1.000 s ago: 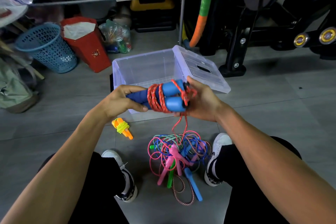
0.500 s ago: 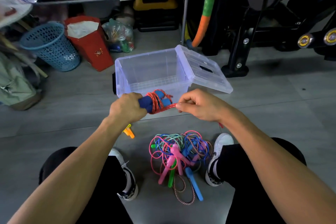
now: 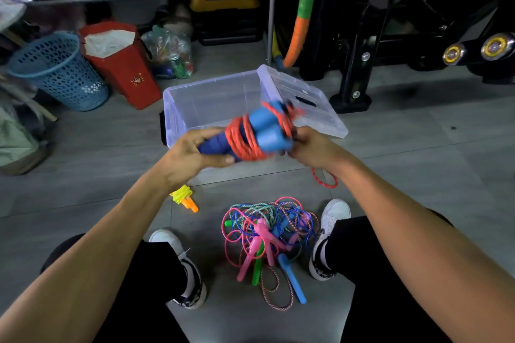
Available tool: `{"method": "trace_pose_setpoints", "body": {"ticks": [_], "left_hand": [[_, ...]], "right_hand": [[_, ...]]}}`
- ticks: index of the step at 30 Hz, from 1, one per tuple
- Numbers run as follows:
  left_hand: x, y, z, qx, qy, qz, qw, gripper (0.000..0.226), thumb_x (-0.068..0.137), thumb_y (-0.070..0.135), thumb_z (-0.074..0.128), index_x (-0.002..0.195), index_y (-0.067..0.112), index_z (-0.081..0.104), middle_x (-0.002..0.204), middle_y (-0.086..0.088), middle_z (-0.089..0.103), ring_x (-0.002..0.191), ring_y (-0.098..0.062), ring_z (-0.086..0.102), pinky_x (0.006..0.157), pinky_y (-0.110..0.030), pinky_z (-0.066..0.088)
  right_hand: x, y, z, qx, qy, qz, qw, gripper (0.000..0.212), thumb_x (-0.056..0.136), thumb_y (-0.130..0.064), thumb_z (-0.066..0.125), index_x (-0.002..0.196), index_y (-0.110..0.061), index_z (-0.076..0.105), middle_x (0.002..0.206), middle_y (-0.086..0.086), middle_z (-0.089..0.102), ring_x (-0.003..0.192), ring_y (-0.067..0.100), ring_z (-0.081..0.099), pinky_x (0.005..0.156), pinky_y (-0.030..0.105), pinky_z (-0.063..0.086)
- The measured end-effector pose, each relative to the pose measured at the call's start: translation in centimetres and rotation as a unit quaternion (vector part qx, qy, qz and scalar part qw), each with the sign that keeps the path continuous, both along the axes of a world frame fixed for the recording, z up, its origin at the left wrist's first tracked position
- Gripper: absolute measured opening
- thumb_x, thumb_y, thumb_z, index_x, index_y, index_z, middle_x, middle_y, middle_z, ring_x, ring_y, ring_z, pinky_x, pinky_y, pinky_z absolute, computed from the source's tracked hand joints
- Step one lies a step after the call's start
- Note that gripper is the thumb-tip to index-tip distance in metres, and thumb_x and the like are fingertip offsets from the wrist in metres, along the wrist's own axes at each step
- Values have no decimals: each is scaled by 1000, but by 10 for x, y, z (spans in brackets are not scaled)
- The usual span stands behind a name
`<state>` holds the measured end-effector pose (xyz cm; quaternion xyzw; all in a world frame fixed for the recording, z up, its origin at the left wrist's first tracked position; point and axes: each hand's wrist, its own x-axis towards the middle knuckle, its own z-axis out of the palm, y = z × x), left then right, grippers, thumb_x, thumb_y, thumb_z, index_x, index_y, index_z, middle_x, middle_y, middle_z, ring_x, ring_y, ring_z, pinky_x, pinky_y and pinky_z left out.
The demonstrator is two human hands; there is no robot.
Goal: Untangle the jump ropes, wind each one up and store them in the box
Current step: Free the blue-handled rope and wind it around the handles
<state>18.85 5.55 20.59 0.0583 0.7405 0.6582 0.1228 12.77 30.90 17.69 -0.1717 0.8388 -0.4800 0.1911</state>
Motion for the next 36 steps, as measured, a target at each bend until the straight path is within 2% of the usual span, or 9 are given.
{"method": "trace_pose_setpoints", "body": {"ticks": [3, 8, 13, 19, 23, 26, 30, 33, 36], "left_hand": [[-7, 2, -3, 107, -81, 135, 982, 26, 79, 6, 71, 104, 9, 64, 96, -15, 68, 91, -32, 67, 82, -41, 58], [-16, 5, -14, -12, -118, 242, 963, 18, 85, 6, 70, 102, 8, 63, 89, -17, 66, 75, -28, 66, 70, -39, 59], [-15, 5, -28, -309, 15, 225, 924, 14, 81, 21, 73, 87, 14, 63, 73, -6, 61, 65, -22, 55, 58, -29, 46], [-10, 5, -34, -498, 109, 87, 856, 27, 79, 19, 68, 105, 27, 64, 86, 1, 67, 82, -28, 58, 65, -35, 50], [-5, 12, -34, -513, 219, 9, 830, 38, 77, 12, 65, 111, 29, 64, 96, 6, 66, 91, -26, 59, 63, -36, 49], [-2, 17, -34, -526, 352, 24, 774, 41, 74, 10, 61, 114, 17, 64, 100, 0, 67, 91, -31, 62, 58, -36, 51], [2, 32, -32, -505, 479, 65, 716, 38, 73, 8, 54, 111, 9, 57, 103, -13, 64, 94, -35, 59, 77, -43, 51], [7, 39, -34, -494, 474, 83, 724, 45, 69, 4, 60, 112, 13, 49, 104, -14, 58, 86, -35, 58, 69, -40, 50], [14, 48, -34, -445, 440, 75, 777, 40, 73, 16, 60, 111, 13, 50, 106, -10, 50, 86, -32, 55, 72, -38, 49]], "right_hand": [[6, -17, 7, 75, 32, -29, 996, 41, 99, -42, 47, 68, -20, 61, 59, -2, 47, 48, 7, 42, 55, 28, 34], [28, -36, 20, 110, 9, 32, 993, 34, 104, -31, 40, 80, -18, 59, 57, -10, 45, 47, 0, 43, 47, 18, 29], [29, -24, 21, 227, 69, 91, 967, 33, 101, -35, 42, 79, -16, 56, 80, 4, 61, 78, 25, 59, 72, 36, 49], [26, -8, 39, 171, 224, 62, 957, 36, 97, -38, 54, 64, -24, 48, 54, -11, 42, 56, 14, 42, 58, 33, 37], [17, -3, 35, 95, 240, 10, 966, 41, 94, -42, 51, 71, -10, 62, 61, 1, 56, 59, 21, 53, 58, 40, 44], [8, -2, 35, 35, 217, -85, 972, 37, 94, -33, 56, 74, -4, 64, 74, 9, 59, 68, 21, 56, 66, 37, 45], [2, -4, 35, -32, 86, -168, 982, 46, 90, -44, 51, 82, 0, 59, 80, 19, 61, 68, 22, 55, 69, 35, 46], [6, -12, 29, -50, 64, -197, 977, 48, 90, -43, 46, 89, 4, 58, 94, 25, 65, 86, 38, 61, 76, 49, 52], [11, -18, 28, -97, 86, -236, 963, 37, 98, -28, 47, 83, 3, 59, 86, 17, 68, 82, 29, 63, 78, 38, 51]]}}
